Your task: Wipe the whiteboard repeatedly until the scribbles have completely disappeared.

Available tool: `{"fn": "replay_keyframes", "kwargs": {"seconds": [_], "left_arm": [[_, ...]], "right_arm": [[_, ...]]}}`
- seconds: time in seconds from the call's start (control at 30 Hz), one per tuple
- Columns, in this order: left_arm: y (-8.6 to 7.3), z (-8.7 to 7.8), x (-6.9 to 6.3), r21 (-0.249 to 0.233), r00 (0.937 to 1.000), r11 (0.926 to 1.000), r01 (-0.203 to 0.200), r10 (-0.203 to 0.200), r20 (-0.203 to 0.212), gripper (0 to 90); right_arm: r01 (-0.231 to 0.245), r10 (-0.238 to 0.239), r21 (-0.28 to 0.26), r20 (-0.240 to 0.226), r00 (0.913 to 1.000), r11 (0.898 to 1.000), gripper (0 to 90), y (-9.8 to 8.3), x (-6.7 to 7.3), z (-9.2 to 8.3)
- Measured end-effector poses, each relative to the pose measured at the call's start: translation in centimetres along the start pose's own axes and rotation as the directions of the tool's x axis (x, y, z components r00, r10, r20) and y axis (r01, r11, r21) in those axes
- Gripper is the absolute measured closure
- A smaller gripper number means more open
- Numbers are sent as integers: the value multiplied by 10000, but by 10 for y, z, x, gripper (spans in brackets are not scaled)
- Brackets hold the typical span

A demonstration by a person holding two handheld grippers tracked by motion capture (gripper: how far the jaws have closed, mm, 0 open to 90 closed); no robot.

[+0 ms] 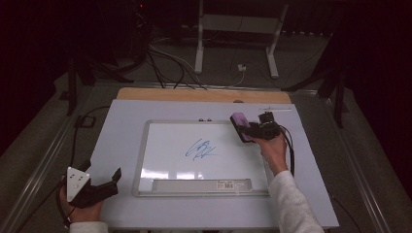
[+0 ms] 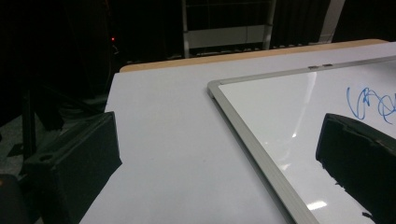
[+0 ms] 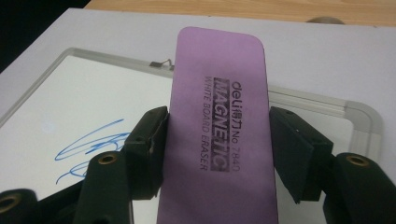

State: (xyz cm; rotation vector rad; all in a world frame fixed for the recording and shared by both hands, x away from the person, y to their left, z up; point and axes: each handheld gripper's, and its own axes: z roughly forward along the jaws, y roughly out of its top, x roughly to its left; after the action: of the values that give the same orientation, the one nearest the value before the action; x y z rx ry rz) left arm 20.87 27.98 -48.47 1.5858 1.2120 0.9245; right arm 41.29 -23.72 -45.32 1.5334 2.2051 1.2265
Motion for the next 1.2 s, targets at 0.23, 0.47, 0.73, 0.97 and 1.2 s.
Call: {"fn": "replay_keyframes", "kwargs": {"seconds": [0.23,0.47,0.73,0.97,1.2], "left_arm": [[0,0,0,3,10000,10000,-8,8,4,5],[0,0,0,-2,10000,10000,-6,6,9,5],[0,0,0,1,10000,10000,-18,18,11,5],[0,0,0,3,10000,10000,-20,20,19,5],[0,0,0,8,10000,10000,-28,27,27,5]], "right_arm": [[554,-553,59,-65,9984,9984,404,2,16,3],[1187,-1184,122,-222,9927,9929,403,2,33,8],[1617,-1608,293,-314,9865,9864,403,-1,45,15],[2004,-1987,507,-367,9794,9784,403,-6,56,24],[2156,-2127,675,-476,9760,9742,403,-11,64,32]]}}
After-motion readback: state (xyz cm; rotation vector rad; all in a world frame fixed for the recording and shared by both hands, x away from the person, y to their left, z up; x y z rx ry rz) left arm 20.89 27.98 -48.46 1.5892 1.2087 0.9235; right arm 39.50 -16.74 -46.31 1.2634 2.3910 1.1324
